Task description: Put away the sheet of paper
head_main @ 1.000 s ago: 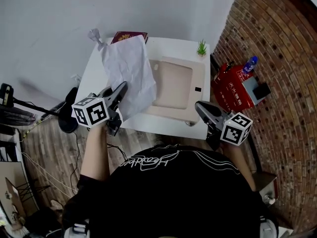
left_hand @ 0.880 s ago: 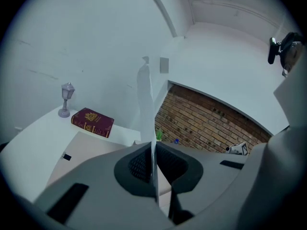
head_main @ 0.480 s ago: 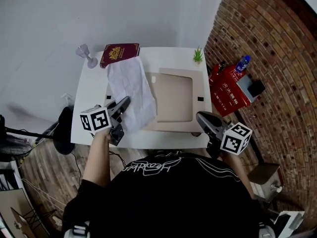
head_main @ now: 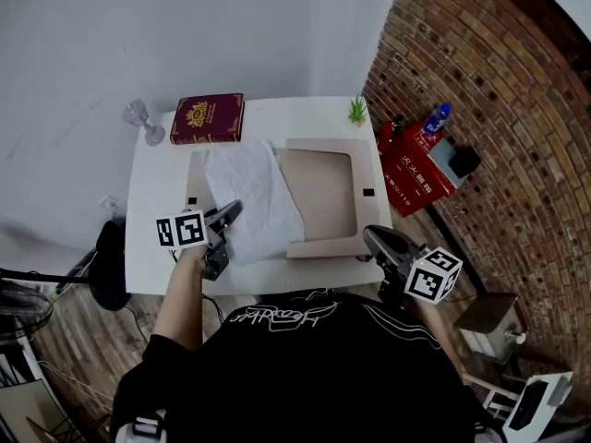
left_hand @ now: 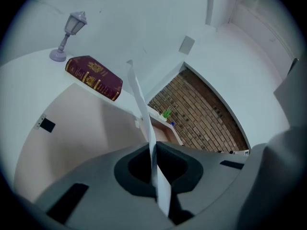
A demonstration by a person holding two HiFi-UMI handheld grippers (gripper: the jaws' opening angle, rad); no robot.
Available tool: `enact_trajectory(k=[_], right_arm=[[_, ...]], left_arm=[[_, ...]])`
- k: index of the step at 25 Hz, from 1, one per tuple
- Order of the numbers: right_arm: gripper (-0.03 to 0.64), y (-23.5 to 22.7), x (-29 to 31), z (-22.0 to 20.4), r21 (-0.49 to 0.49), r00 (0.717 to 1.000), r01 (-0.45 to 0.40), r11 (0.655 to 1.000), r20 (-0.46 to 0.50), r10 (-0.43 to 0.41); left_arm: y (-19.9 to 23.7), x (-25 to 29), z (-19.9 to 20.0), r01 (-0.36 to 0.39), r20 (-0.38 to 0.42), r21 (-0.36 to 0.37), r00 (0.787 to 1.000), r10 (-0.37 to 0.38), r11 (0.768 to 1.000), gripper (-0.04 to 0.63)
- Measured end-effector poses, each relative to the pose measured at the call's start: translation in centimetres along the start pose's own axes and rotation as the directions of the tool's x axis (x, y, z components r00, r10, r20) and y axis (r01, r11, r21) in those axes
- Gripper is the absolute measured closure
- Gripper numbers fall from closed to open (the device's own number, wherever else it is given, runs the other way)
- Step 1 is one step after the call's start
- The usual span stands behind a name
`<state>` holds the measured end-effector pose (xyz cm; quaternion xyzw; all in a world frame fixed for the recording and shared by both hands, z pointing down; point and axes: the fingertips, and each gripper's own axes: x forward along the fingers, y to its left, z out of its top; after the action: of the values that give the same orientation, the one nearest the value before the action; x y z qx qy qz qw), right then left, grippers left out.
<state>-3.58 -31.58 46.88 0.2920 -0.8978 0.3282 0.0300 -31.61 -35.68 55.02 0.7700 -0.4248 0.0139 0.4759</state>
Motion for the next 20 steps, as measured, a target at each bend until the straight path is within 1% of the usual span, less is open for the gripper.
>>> enact_trajectory(k=[4,8,12,20], right_arm=[[0.615,-0.1,-0.1,-0.6,0.011,1.0,0.017,1.0,-0.006,-0.017],[0.615,-0.6,-0.3,-0.6,0.026,0.999,0.034,0.999,0.006,-0.034],[0.615,-1.1,-0.3,-0.8,0.04,0.999,0.039,0.998,0.012,-0.039],[0.617,-0.9,0.1,-0.4,0.04,0.999,0.031,0.999,0.039,-0.033]], left_arm=[[1.3,1.2,-1.3,-0.018,-0.057,-0.01,0.998,0.017,1.0,0.563],[1.9,2.4,-2.4,-0.027,-0.097,-0.015,0.995,0.025,1.0,0.563],[2.1,3.5,-2.7,-0.039,-0.114,-0.012,0.993,0.037,0.999,0.563],[1.7,5.4,-3.1,-0.035,-0.149,-0.028,0.988,0.03,0.999,0.563]])
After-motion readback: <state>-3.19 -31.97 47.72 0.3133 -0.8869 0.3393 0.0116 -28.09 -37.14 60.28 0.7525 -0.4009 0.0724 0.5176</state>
